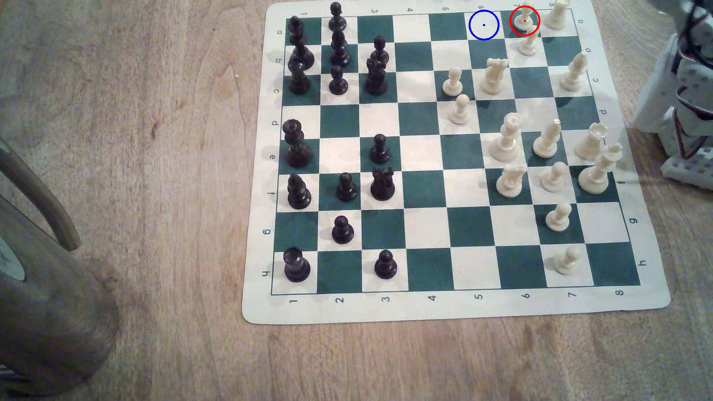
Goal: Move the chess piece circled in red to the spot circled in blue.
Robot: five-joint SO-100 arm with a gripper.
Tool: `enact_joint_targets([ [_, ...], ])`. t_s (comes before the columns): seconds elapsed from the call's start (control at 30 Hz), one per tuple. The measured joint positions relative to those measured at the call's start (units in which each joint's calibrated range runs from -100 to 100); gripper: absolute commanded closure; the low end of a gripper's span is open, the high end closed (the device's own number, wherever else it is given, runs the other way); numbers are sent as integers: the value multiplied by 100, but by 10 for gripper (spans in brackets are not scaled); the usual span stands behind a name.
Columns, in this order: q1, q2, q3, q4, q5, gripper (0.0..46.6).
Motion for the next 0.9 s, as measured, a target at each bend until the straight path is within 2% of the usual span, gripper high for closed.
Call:
enact_joint_targets([
  [0.07,295,34,-434,1012,-93,464],
  [0.27,302,159,-2061,5211,-73,464],
  [0.4,524,1140,-3534,7299,-161,464],
  [0.43,575,1299,-3732,7418,-215,463],
  [0.47,649,1517,-3940,7490,-293,442],
  [0.53,833,2111,-4510,7697,-405,353],
  [0.57,848,2262,-4636,7753,-420,343],
  [0.7,1114,3100,-4980,7785,-425,375],
  [0.87,1114,3963,-4980,7729,-298,371],
  [0.9,1143,4173,-5007,7729,-274,354],
])
